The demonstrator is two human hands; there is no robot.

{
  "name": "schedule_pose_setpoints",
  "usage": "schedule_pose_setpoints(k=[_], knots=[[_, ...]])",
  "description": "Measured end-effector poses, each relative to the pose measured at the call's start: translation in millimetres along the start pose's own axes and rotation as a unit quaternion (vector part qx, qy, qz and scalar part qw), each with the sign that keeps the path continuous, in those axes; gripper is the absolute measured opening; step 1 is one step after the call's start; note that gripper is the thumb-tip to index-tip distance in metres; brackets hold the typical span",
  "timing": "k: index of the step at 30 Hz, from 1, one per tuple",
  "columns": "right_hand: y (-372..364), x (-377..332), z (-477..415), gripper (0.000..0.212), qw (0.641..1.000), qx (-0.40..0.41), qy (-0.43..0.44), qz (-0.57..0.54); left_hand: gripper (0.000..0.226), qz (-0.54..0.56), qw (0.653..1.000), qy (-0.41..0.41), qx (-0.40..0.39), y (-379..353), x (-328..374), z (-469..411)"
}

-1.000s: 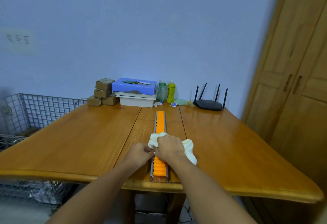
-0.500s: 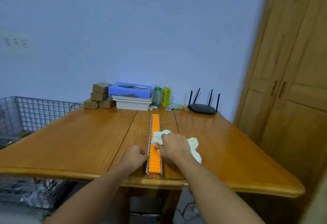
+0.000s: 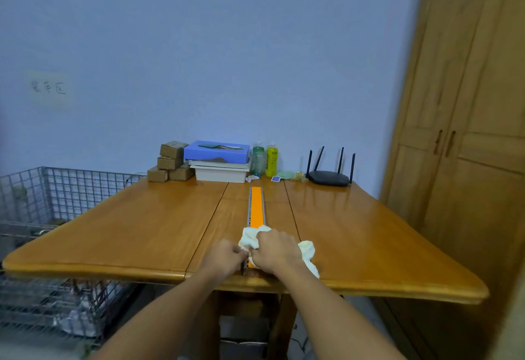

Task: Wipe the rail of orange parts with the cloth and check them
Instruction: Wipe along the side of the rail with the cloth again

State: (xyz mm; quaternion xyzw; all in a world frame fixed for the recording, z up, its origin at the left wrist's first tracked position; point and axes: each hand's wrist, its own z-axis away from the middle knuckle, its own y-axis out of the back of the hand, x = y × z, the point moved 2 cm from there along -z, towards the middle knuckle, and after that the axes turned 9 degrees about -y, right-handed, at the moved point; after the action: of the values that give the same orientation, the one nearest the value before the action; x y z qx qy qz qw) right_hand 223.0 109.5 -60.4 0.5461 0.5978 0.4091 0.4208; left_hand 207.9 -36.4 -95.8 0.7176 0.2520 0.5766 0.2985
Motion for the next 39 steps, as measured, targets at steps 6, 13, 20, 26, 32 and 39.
schedule_pose_setpoints(k=[6,13,20,26,32,39], knots=[[7,28,15,0.029,0.999,0.001,-0.014,0.030,0.034,0.012,1.000,0.013,0.003,-2,5,1],[19,29,18,0.028,0.997,0.060,-0.015,-0.039,0.036,0.011,1.000,0.013,0.002,-2,7,2],[4,2,31,0.034,0.997,0.041,0.046,-0.036,0.026,-0.023,1.000,-0.003,0.010,-4,-3,6],[3,15,38,0.038,0.998,0.051,0.045,0.004,0.037,-0.016,0.999,-0.024,0.023,-7,-2,11],[7,28,42,0.039,0.999,0.033,0.018,0.013,0.037,-0.008,0.999,-0.033,0.024,-10,-4,11],[10,36,36,0.037,0.999,0.024,-0.015,-0.026,0.030,0.000,0.999,-0.035,0.011,-5,1,11]])
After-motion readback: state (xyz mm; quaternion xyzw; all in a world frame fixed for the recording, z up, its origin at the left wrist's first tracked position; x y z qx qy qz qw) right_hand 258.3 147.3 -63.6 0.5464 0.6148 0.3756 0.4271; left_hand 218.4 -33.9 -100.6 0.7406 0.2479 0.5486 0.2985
